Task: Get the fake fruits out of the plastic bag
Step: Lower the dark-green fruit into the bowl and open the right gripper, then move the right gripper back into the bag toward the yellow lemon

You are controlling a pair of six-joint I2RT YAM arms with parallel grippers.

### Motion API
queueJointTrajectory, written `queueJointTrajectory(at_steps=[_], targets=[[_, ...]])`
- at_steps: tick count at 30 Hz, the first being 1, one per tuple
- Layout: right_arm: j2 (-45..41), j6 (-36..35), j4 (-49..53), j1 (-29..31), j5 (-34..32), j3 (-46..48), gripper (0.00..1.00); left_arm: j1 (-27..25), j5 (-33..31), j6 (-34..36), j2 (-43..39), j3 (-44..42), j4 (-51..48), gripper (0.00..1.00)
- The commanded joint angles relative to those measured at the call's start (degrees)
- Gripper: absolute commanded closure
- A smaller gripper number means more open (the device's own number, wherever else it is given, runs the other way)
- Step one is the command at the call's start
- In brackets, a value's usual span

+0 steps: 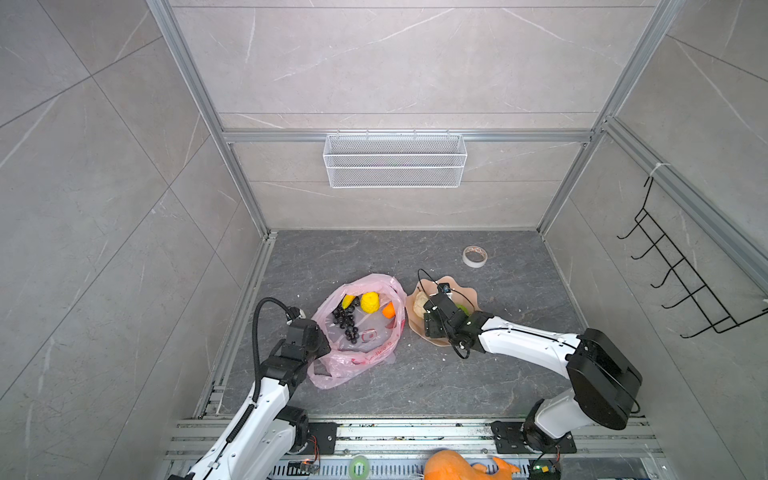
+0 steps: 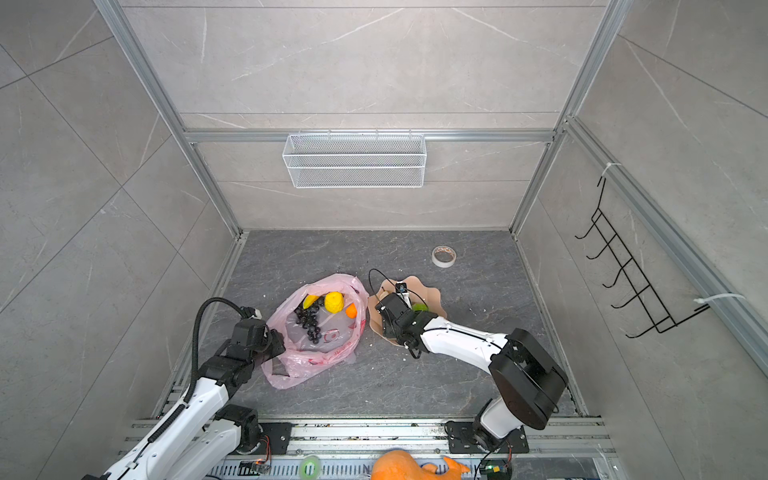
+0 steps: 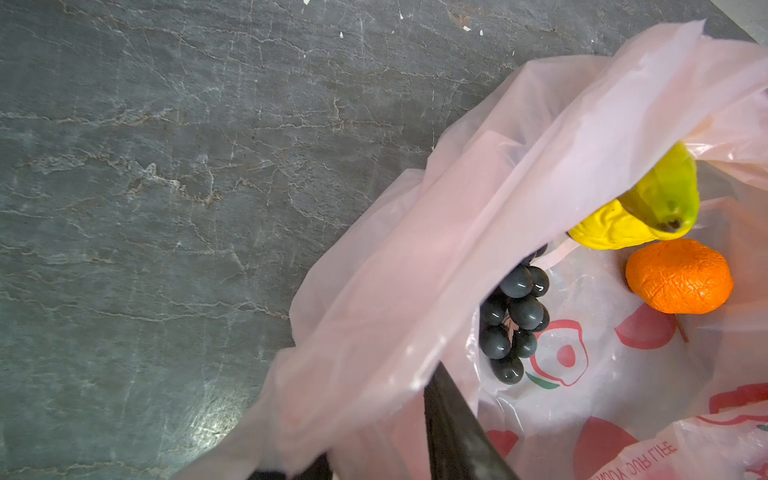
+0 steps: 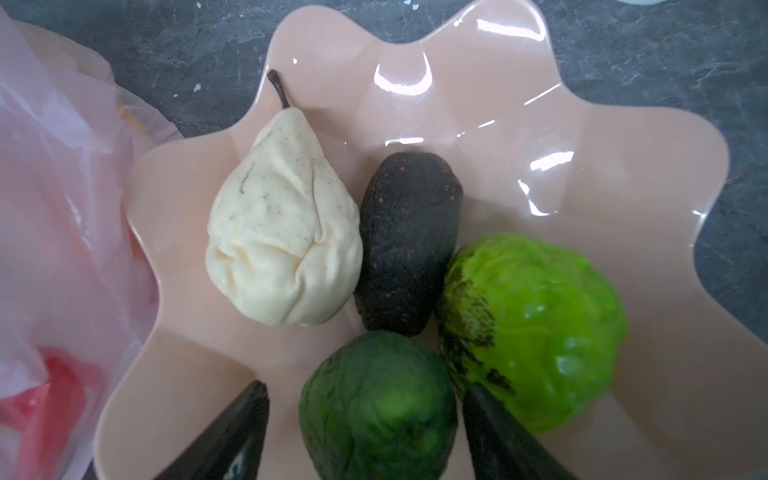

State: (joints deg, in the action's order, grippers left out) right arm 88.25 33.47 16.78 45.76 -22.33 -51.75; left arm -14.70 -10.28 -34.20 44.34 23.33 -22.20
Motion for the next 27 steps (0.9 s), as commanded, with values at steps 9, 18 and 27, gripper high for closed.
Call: queueJointTrajectory(at_steps=[9,18,27], targets=[[-5.72,1.11,1.93,0.47,-2.06,1.08,0.25,0.05,0.91,1.84,-1.44,0.84,2.07,0.63],[-7.72,1.63,4.28,9.36,-4.22,-4.45,0.26,0.05,1.53,2.05,-2.46,0.49,2.46,0.63],[5.59,0.24,0.56,14.73,2.33,-17.39,0.25,0.10,1.50,2.04,-3.11,0.24,2.25,0.63]])
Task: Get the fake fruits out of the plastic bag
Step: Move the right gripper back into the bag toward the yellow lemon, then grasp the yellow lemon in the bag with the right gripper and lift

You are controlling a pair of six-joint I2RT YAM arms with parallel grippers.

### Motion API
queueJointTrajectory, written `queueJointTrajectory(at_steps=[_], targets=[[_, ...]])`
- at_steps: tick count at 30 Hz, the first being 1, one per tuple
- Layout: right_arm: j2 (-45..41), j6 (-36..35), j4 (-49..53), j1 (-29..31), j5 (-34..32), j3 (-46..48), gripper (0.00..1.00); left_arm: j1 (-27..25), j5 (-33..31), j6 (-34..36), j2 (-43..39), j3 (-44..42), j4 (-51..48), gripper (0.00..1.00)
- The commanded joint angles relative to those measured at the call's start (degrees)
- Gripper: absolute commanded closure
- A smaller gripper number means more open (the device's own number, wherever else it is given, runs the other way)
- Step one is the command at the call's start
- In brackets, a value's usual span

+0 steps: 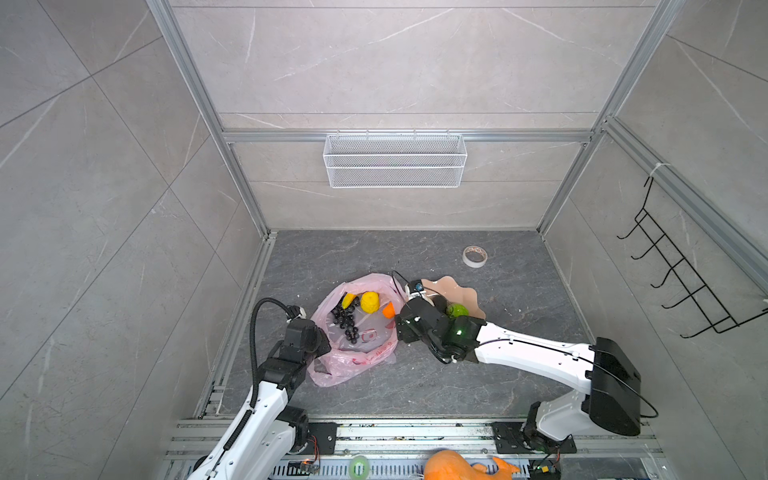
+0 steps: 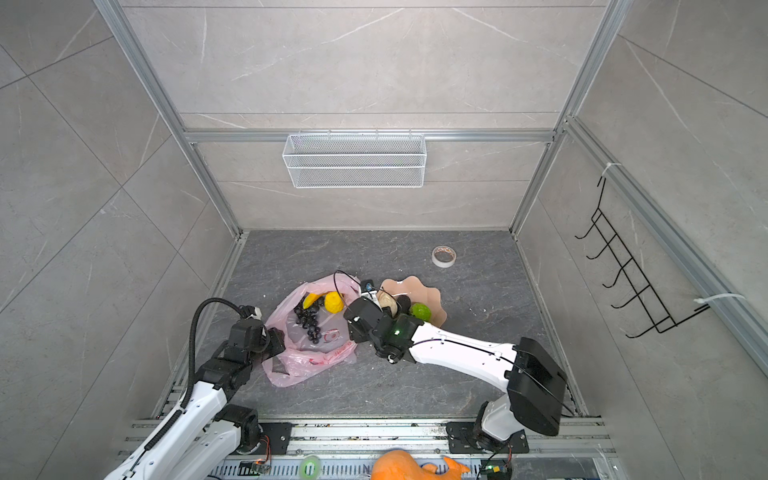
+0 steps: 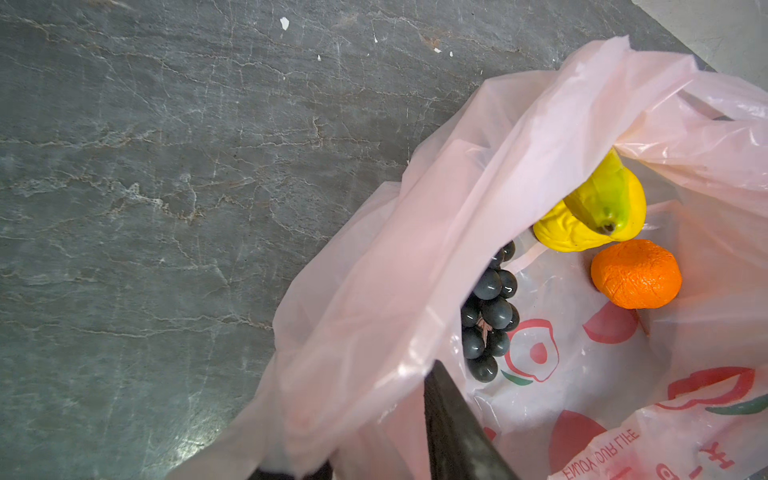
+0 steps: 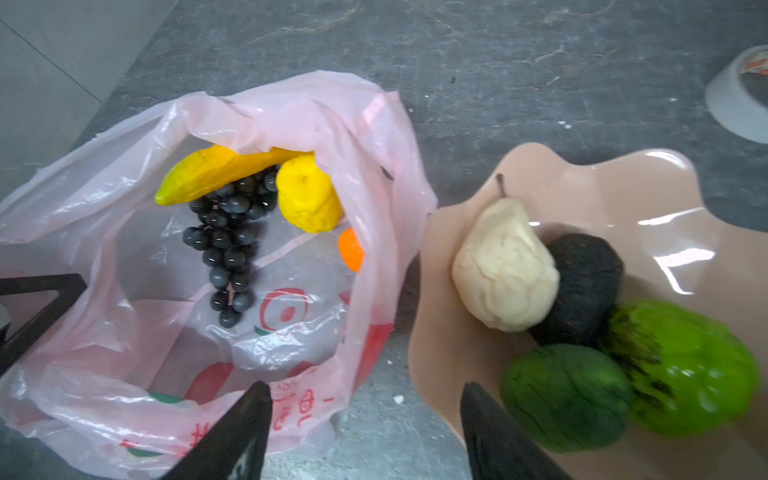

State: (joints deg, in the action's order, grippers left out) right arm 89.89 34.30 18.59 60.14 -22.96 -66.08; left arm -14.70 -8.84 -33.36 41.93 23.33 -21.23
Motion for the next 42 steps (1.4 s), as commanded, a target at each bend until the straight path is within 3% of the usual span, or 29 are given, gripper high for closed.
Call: queueJointTrajectory(at_steps=[1,10,34,42], targets=[[5.90,-0.81,-1.27,0.33,3.89,-4.88,0.23,0.09,0.14,1.21,-0.92,0.23,1.28,0.63],[18.82,-2.92,0.70,0.25,4.74,-17.26,0.16,0.09,0.27,1.28,-1.90,-0.13,1.28,0.62],[43.07,-3.82,13.35,-6.44,3.42,-44.64,0.15,0.07,0.49,1.42,-2.49,-0.30,1.46,0.62],[46.43,-4.39,15.39,-6.81,4.65,-49.03,0.27,0.10,0.41,1.37,-2.22,-0.23,1.55,0.62]])
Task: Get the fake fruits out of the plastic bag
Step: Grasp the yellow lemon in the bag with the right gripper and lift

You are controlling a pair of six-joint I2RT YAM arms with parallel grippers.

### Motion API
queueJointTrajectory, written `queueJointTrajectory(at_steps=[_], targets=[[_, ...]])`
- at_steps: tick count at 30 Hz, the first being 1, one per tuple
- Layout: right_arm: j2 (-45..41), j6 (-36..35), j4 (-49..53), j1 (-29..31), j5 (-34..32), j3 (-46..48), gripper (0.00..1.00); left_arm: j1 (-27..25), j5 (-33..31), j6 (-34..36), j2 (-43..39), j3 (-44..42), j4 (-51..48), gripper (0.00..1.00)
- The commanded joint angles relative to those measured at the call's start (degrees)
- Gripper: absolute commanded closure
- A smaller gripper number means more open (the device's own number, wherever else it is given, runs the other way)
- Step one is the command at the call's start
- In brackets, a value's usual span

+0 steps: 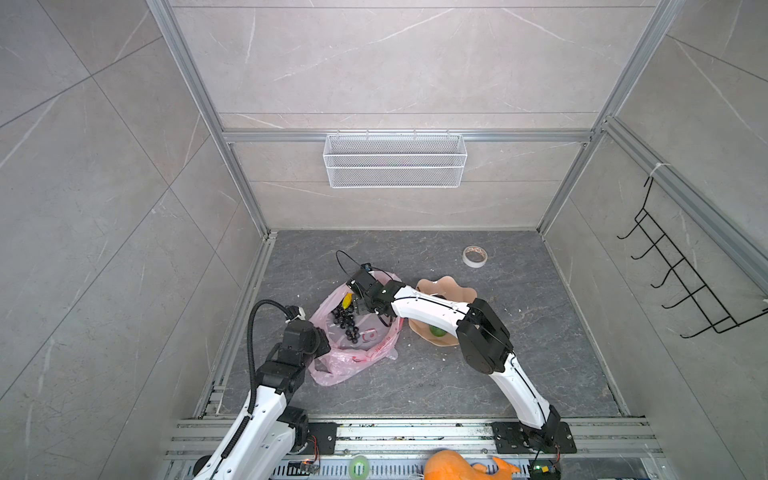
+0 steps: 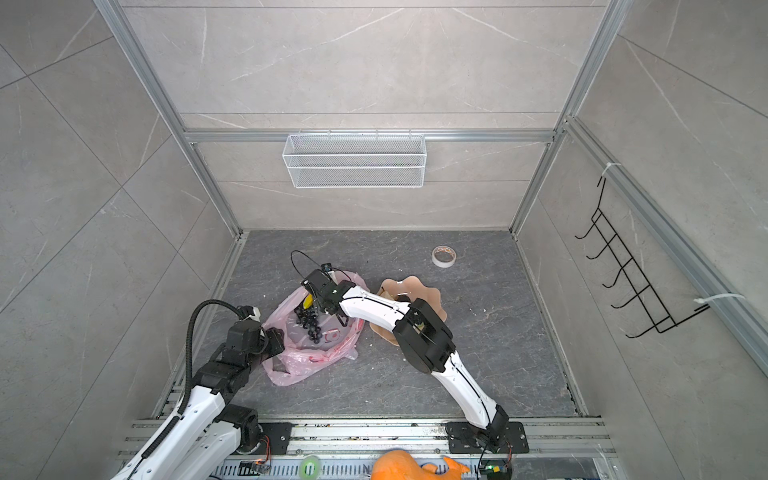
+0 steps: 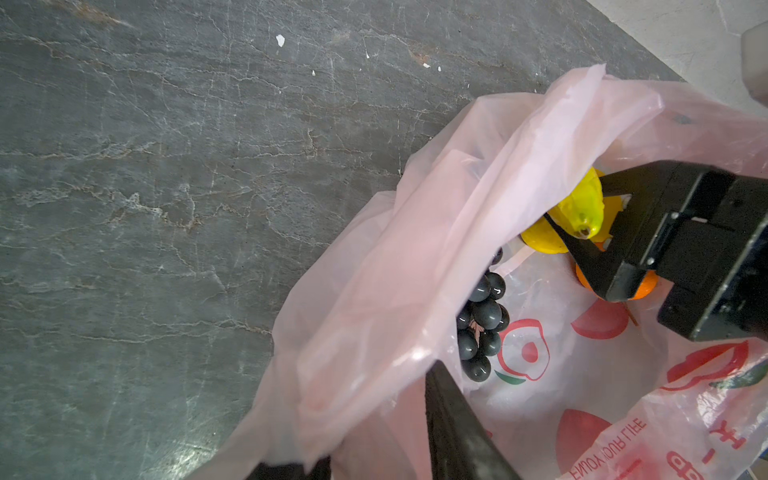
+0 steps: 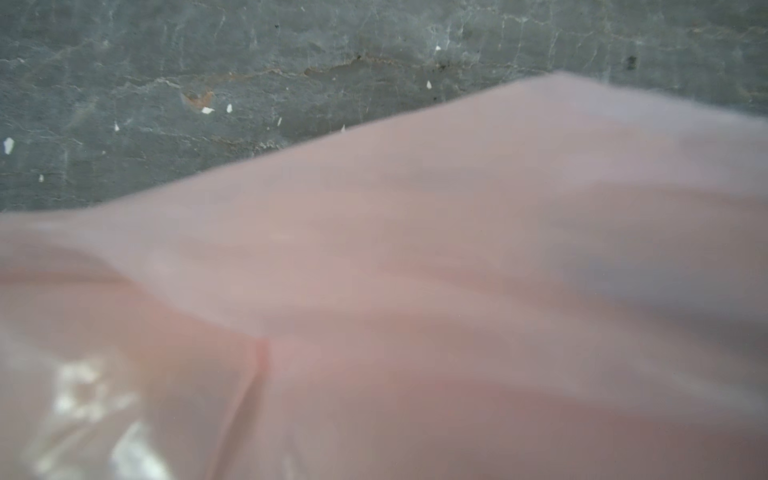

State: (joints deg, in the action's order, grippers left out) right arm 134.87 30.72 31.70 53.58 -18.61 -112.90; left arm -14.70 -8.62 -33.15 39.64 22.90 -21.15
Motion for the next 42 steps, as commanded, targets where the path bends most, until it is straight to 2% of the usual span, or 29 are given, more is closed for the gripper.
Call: queueJointTrajectory(at_steps=[1,8,17,26,35,42], targets=[[1.49,-0.95,2.14,-0.32,0.56,-2.37,0.30,0.08,0.17,1.18,0.11,0.22,1.46,0.62],[1.41,-1.00,1.97,-0.20,1.55,-2.09,0.40,0.02,0.19,1.15,0.13,0.22,1.46,0.62],[-2.16,-0.76,0.61,0.49,2.51,2.05,0.41,0.04,0.17,1.15,0.10,0.17,1.46,0.62],[-11.94,-0.37,-3.58,3.30,3.30,13.60,0.42,0.06,0.27,1.17,0.02,0.13,1.46,0.62],[-19.09,-0.02,-4.45,5.40,4.51,20.04,0.42,0.06,0.24,1.15,-0.10,0.12,1.46,0.62],[-26.36,1.93,-3.21,5.42,9.73,24.10,0.42,0.09,0.32,1.16,-0.02,0.12,1.47,0.62]])
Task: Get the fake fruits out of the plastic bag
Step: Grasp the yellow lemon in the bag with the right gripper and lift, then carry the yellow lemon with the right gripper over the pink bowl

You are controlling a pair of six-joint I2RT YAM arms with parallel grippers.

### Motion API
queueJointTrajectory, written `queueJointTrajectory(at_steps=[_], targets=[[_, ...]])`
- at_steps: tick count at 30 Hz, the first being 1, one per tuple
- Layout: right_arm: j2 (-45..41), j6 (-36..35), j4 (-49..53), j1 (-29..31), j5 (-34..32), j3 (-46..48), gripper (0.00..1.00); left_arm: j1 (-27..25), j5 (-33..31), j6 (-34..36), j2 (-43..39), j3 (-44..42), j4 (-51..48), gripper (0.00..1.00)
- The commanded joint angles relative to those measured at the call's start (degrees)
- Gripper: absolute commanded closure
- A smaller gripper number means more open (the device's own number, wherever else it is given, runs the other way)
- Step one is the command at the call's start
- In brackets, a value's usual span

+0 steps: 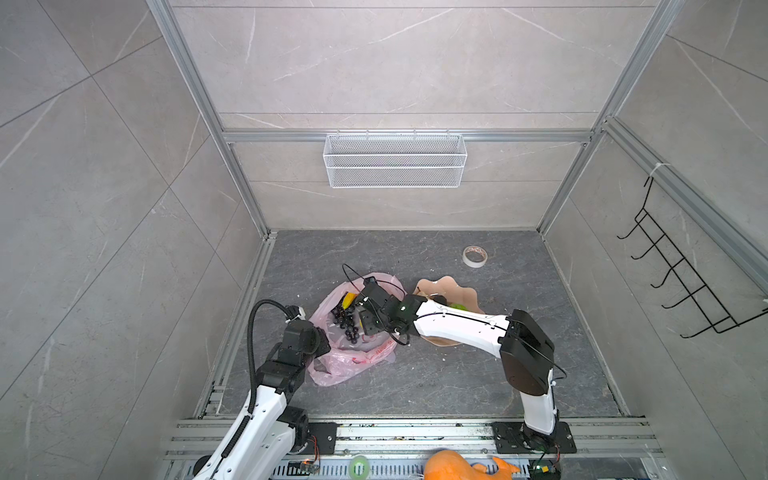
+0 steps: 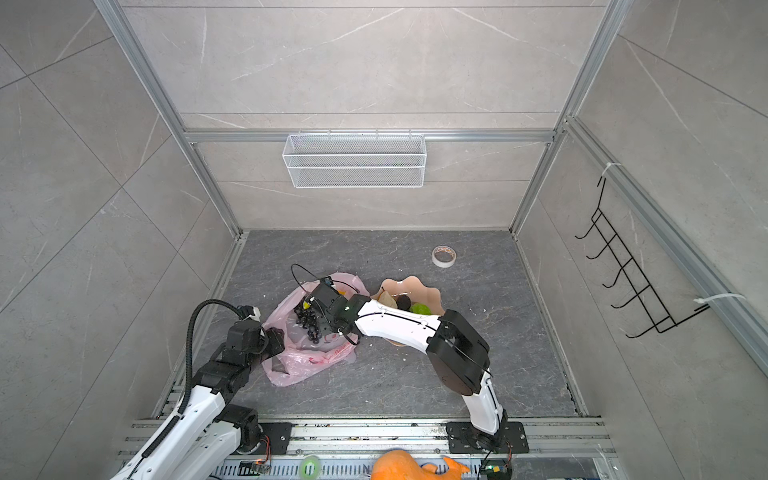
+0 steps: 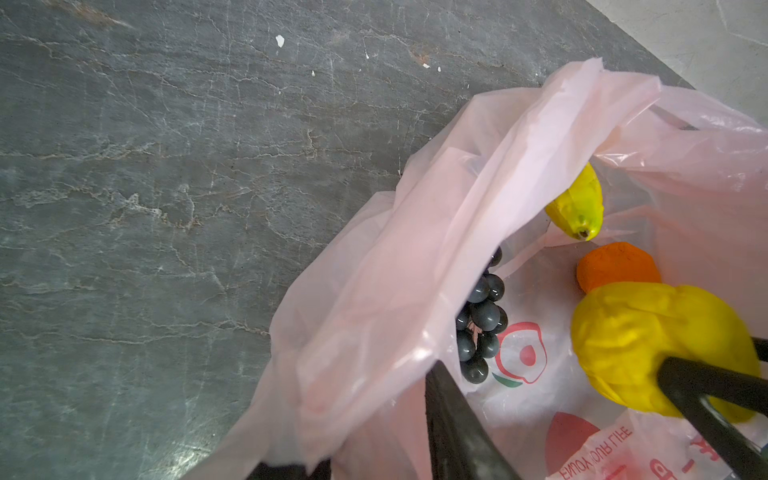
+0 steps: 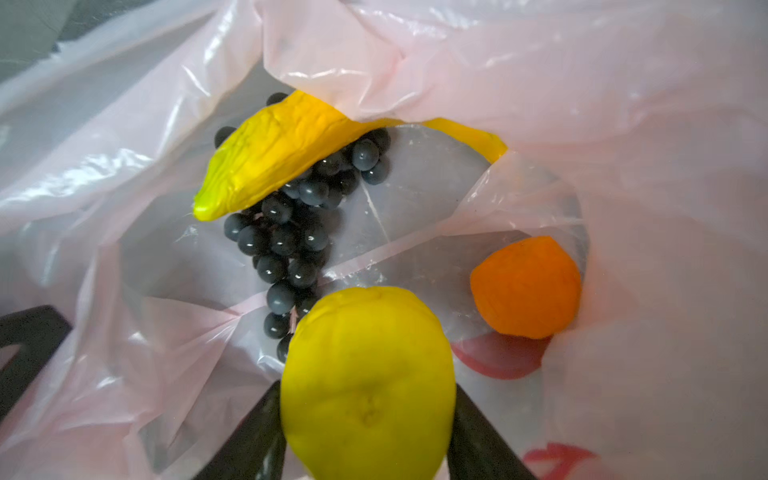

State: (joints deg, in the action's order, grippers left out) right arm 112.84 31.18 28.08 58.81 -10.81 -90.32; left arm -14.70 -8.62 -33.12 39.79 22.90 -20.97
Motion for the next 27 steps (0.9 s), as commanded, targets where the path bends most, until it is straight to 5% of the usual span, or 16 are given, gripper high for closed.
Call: queueJointTrajectory(at_steps=[1,12,27], targets=[[-5.66,1.43,0.94,0.13,1.57,2.36,0.42,0.07,0.34,1.13,-0.24,0.13,1.28,0.62],[-24.27,0.73,3.67,-7.57,-0.27,14.18,0.42,0.09,0.28,1.13,-0.14,0.13,1.24,0.62],[-31.20,0.85,8.61,-21.13,-2.30,19.74,0.42,0.09,0.03,1.07,0.05,0.18,1.20,0.62]])
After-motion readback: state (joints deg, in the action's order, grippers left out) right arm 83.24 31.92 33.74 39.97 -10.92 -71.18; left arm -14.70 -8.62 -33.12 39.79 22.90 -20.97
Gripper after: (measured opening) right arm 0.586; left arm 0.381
